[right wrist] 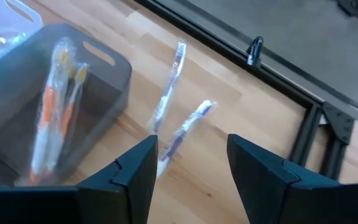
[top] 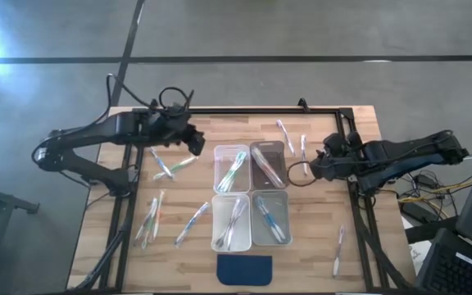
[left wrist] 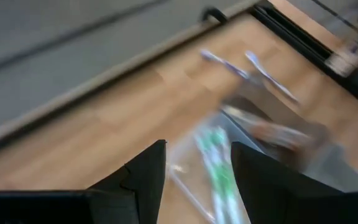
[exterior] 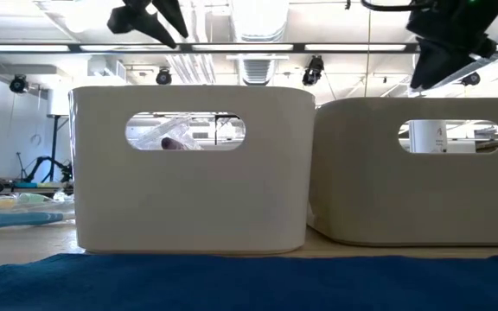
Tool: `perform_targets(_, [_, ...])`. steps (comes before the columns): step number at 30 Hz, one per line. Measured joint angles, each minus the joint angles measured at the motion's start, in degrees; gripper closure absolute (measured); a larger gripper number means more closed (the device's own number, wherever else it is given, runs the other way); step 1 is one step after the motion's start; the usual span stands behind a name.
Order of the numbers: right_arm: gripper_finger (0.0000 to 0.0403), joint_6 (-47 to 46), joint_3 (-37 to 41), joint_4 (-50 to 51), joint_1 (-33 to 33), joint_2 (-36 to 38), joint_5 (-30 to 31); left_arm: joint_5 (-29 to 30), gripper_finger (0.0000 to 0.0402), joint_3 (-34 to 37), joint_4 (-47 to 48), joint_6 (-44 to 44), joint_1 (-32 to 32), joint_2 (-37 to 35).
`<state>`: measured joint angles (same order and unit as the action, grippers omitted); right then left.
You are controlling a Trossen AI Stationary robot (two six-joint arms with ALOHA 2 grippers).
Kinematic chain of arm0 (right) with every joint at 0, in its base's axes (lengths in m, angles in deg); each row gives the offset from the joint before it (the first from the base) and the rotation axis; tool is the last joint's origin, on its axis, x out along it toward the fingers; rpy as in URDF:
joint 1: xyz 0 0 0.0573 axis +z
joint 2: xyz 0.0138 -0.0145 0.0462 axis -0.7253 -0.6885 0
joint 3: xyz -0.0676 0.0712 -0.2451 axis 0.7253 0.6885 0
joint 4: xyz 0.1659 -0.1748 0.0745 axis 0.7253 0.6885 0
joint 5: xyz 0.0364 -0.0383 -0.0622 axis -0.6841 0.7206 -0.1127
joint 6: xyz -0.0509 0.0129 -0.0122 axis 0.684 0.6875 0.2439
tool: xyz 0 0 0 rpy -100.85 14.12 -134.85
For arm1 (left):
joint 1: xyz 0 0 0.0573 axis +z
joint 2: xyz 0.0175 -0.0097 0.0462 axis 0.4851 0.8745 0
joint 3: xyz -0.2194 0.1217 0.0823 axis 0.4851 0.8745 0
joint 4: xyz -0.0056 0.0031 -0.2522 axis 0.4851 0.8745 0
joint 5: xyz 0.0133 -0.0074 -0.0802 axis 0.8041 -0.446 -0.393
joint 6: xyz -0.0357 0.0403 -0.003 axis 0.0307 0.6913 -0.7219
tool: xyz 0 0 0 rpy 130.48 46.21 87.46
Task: Pick & Place Toothbrushes
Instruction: Put the violet toothbrush into the white bin
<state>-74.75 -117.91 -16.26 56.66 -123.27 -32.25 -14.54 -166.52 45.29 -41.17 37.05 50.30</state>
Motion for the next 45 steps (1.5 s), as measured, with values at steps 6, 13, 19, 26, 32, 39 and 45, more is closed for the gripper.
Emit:
perform_targets(6, [0.0229, 0.6, 0.0, -3.4, -3.6, -4.7, -0.6, 11.4, 0.0215, 0.0, 0.0, 1.1, 0.1, 0.1])
perform_targets(13, [0.0225, 0.6, 0.0, -3.6, -11.1, -8.7, -4.7, 17.1, 0.0215, 0.0, -0.6, 1.1, 0.1, 0.8])
perform_targets(19, [0.0205, 4.3, 0.0, -4.6, -19.9, -11.5, -11.7, 17.3, 0.0213, 0.0, -0.6, 1.1, 0.1, 1.5])
perform_targets(26, [0.019, 13.0, 0.0, -13.4, -31.7, -15.4, -23.6, 16.2, 0.0213, 0.0, -0.6, 4.0, 0.1, 3.3])
perform_targets(32, [0.018, 17.6, 0.0, -18.7, -40.7, -19.9, -29.1, 16.2, 0.0213, 0.0, -0.6, 6.6, 0.1, 4.5])
perform_targets(39, [0.0163, 19.0, 0.0, -19.6, -47.3, -26.4, -33.7, 16.2, 0.0213, 0.0, -0.7, 6.7, 0.1, 4.8])
perform_targets(45, [0.015, 21.2, 0.0, -23.7, -49.0, -31.4, -38.7, 16.2, 0.0213, 0.0, -0.8, 6.7, 0.0, 4.8])
